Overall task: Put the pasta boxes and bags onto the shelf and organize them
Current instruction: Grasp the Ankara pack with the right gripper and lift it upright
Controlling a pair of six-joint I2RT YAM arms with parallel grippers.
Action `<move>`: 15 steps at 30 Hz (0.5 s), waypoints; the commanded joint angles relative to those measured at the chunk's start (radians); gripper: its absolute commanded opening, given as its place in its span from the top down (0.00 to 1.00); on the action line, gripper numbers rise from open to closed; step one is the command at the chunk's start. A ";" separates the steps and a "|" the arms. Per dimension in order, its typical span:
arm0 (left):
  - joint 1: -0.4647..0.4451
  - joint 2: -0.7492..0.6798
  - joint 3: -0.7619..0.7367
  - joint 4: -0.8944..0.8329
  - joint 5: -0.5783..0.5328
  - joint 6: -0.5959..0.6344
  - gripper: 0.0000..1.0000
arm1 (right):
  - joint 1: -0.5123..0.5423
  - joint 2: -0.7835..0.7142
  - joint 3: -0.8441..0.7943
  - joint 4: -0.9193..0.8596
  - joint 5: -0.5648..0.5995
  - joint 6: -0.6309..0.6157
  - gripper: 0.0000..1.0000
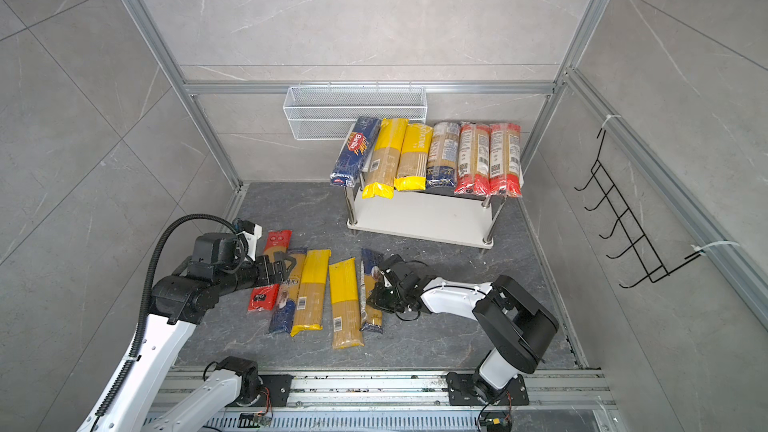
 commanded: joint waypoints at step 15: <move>0.015 0.130 0.129 0.043 0.017 0.007 0.00 | -0.147 -0.069 0.127 0.084 -0.221 0.045 1.00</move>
